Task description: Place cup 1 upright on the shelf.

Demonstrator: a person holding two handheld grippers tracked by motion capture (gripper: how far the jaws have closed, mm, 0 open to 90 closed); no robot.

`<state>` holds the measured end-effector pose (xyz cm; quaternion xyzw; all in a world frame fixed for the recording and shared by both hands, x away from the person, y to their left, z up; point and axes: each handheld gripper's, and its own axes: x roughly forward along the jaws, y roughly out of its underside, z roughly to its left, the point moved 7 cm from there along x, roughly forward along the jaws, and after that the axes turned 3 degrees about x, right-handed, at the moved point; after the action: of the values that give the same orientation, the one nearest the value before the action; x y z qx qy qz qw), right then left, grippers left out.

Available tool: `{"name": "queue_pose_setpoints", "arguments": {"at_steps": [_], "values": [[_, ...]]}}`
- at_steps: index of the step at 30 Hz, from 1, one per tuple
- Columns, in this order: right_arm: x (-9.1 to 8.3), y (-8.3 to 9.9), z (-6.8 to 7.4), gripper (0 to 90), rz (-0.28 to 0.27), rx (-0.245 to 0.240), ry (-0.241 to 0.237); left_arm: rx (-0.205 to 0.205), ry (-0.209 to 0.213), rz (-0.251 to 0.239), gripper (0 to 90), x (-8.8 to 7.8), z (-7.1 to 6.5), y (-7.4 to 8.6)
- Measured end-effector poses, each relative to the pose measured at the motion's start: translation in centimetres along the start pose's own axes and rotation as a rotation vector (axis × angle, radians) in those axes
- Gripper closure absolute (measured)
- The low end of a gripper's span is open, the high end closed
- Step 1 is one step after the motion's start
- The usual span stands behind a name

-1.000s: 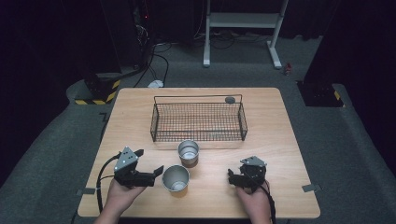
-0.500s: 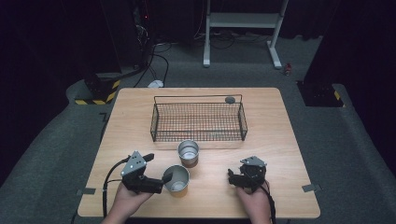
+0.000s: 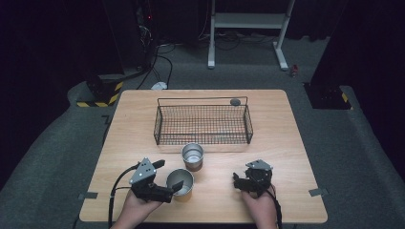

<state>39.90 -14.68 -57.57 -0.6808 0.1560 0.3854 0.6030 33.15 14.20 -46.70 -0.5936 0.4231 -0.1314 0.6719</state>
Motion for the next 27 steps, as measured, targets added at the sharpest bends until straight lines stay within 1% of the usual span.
{"name": "queue_pose_setpoints", "arguments": {"at_steps": [4, 9, 12, 14, 16, 19, 25, 27], "values": [[0.0, 0.0, 0.0, 9.6, 0.0, -0.001, 0.0, 0.003, 0.012, -0.003, 0.0, 0.2, -0.5, 0.0], [0.0, 0.0, 0.0, 9.6, 0.0, 0.0, 0.0, 0.006, 0.023, -0.011, 0.0, 0.3, -0.8, 0.0], [0.0, 0.0, 0.0, 9.6, 0.0, -0.001, 0.0, 0.012, 0.03, -0.014, 0.0, 0.5, -1.1, 0.0], [0.0, 0.0, 0.0, 9.6, 0.0, 0.0, 0.0, 0.024, 0.033, -0.007, 0.0, 0.7, -1.2, 0.1], [0.0, 0.0, 0.0, 9.6, 0.0, 0.0, 0.0, 0.026, 0.042, -0.005, 0.0, 0.8, -1.5, 0.2], [0.0, 0.0, 0.0, 9.6, 0.0, 0.0, 0.0, 0.037, 0.04, -0.006, 0.0, 1.0, -1.7, 0.2], [0.0, 0.0, 0.0, 9.6, 0.0, 0.0, 0.0, 0.039, 0.044, -0.005, 0.0, 1.2, -1.8, 0.4], [0.0, 0.0, 0.0, 9.6, 0.0, 0.0, 0.0, 0.044, 0.037, -0.003, 0.0, 1.2, -1.8, 0.4]]}}
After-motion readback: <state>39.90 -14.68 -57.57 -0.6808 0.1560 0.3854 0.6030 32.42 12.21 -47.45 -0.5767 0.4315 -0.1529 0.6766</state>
